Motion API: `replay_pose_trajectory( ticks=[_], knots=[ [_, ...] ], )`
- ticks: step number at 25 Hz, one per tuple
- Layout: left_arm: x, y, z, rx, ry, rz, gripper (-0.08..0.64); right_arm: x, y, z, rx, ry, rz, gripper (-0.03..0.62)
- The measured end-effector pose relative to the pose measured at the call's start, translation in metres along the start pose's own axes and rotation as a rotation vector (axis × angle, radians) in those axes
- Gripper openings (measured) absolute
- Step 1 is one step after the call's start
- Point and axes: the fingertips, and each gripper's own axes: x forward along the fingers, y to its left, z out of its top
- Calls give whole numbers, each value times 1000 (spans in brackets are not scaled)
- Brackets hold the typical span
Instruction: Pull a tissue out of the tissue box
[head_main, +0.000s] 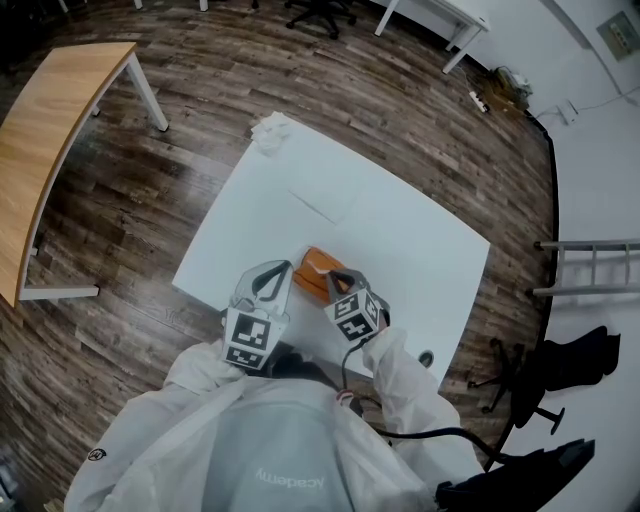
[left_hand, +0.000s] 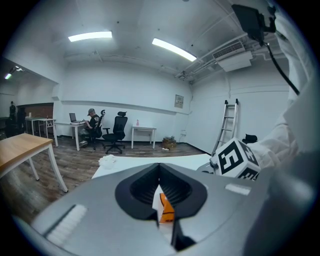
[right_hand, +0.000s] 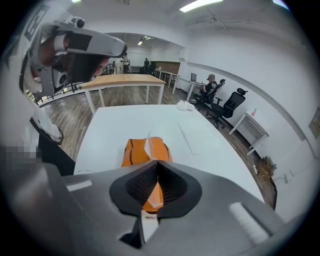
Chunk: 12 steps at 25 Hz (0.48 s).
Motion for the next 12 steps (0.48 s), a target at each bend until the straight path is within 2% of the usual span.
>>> replay_pose_trajectory(
  ticks=[12],
  knots=[
    [11, -6, 2, 17, 9, -30, 0, -9, -4, 4, 26, -27, -13, 5]
  ],
)
